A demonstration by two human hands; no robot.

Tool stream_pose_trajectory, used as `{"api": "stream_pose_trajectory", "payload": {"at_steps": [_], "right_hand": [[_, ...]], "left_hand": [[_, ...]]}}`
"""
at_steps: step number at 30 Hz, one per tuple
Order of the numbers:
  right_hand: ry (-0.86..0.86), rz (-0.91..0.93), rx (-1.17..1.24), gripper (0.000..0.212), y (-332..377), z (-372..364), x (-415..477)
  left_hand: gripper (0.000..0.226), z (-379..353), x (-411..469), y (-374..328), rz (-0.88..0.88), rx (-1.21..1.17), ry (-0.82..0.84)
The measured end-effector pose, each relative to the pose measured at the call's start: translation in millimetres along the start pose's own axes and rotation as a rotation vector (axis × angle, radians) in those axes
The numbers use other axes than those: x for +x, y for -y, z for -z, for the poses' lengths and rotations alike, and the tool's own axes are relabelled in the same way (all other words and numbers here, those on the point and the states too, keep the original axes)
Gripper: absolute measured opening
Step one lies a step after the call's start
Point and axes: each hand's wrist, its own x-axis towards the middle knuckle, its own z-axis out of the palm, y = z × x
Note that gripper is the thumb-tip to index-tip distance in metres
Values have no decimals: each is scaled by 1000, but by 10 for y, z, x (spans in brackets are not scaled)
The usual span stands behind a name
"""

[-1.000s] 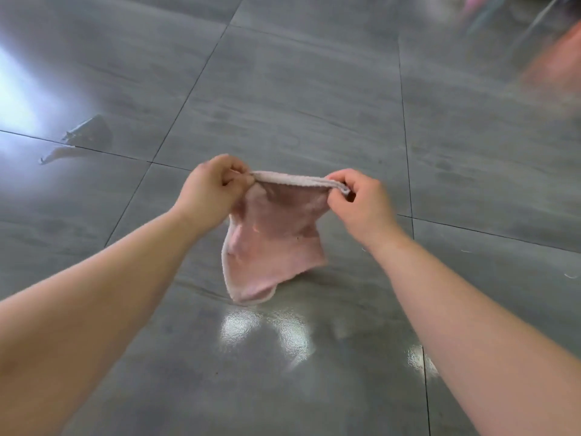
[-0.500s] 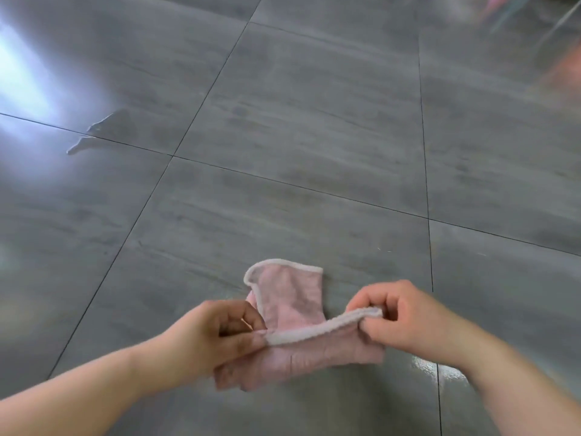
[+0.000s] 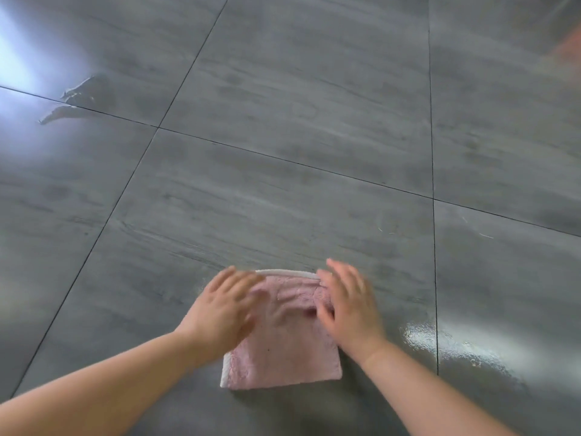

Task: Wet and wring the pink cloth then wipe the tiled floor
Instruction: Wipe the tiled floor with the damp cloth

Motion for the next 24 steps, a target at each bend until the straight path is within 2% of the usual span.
{"api": "stream_pose_trajectory", "payload": {"at_steps": [1, 3, 4, 6, 7, 8, 9, 11, 12, 13, 14, 15, 17, 19, 20, 21, 22, 23, 24], "right_hand": [[45, 164, -45, 46, 14, -53, -129], [317, 367, -120, 71, 96, -148, -360], [455, 377, -143, 83, 133, -152, -428], [534, 392, -177, 96, 113, -238, -533], [519, 407, -190, 98, 82, -268, -568], [486, 417, -192, 99, 34, -277, -586], [420, 428, -184, 98, -28, -294, -597], [364, 398, -126, 88, -86, -252, -596], [350, 358, -61, 74, -86, -221, -590], [318, 316, 14, 53, -58, -170, -578], [348, 241, 75, 32, -1, -90, -548], [413, 153, 130, 29, 47, -18, -493], [417, -84, 296, 49, 97, 85, -365], [423, -314, 458, 46, 7, 111, -245], [395, -375, 515, 42, -32, 135, -168], [336, -393, 511, 43, -47, 160, -111], [263, -317, 356, 47, -57, 165, -78], [169, -206, 150, 54, -33, 173, -34], [190, -93, 16, 61, 15, 133, -18]], "left_hand": [[47, -57, -85, -42, -82, 19, 89], [76, -102, -216, -103, -142, 41, 296], [94, -155, -254, -95, -137, 51, 359], [118, -242, -334, -107, -105, 106, 417], [123, -270, -376, -134, -101, 132, 415], [121, -313, -409, -153, -110, 147, 372], [110, -337, -428, -171, -136, 160, 328], [65, -302, -427, -196, -213, 164, 323], [44, -276, -399, -196, -245, 139, 308], [32, -225, -353, -190, -238, 107, 293], [33, -185, -295, -191, -213, 53, 252], [37, -145, -242, -182, -147, -35, 258], [41, -45, -127, -125, 73, -290, 281], [22, 79, -10, -42, 354, -585, 313], [16, 113, 49, 0, 438, -678, 233], [16, 137, 101, 44, 505, -718, 115], [22, 160, 130, 71, 562, -692, 46], [34, 182, 152, 100, 592, -607, 44], [46, 199, 156, 119, 584, -508, 74]]}}
